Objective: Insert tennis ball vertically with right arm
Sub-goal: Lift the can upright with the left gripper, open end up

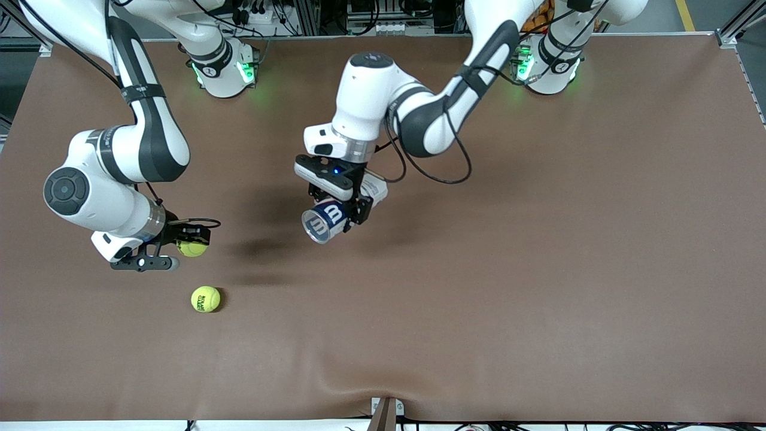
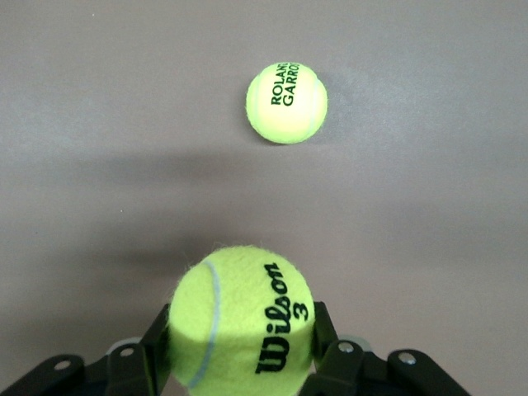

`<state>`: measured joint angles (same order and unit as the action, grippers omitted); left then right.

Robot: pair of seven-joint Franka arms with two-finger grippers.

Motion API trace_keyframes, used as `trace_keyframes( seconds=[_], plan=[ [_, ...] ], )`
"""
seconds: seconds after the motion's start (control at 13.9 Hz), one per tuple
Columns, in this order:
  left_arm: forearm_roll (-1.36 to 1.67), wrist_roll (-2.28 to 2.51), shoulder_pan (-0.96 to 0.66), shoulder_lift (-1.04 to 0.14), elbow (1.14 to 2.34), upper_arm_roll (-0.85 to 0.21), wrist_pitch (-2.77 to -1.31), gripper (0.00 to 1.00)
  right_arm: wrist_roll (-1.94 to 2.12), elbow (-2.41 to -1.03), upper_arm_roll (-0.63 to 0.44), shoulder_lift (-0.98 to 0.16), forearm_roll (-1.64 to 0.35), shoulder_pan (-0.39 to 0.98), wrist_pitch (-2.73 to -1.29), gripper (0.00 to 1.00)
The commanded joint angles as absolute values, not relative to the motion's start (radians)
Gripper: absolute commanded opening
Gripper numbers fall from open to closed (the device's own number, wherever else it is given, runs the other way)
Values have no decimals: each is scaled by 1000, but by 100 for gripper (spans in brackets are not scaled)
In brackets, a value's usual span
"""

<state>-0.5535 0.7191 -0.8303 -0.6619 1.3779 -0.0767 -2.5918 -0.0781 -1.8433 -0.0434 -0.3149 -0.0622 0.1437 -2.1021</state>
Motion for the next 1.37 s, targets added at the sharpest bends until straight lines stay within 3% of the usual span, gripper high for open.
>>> trace_keyframes(
  seconds=[0.0,0.87,1.3],
  plan=[
    [-697,920,-868,-667,1381,-55,-2622,74,-101,-1850,-48,-290,-49,150,-2086,0],
    [-1501,1834,-946,-735,1382,-55,-2611,76,-101,-1848,-48,-290,-49,150,-2088,0],
    [-1868,2138,-951,-796,1384,-58,-2472,77,-101,-1848,-48,-290,-49,150,-2088,0]
  ],
)
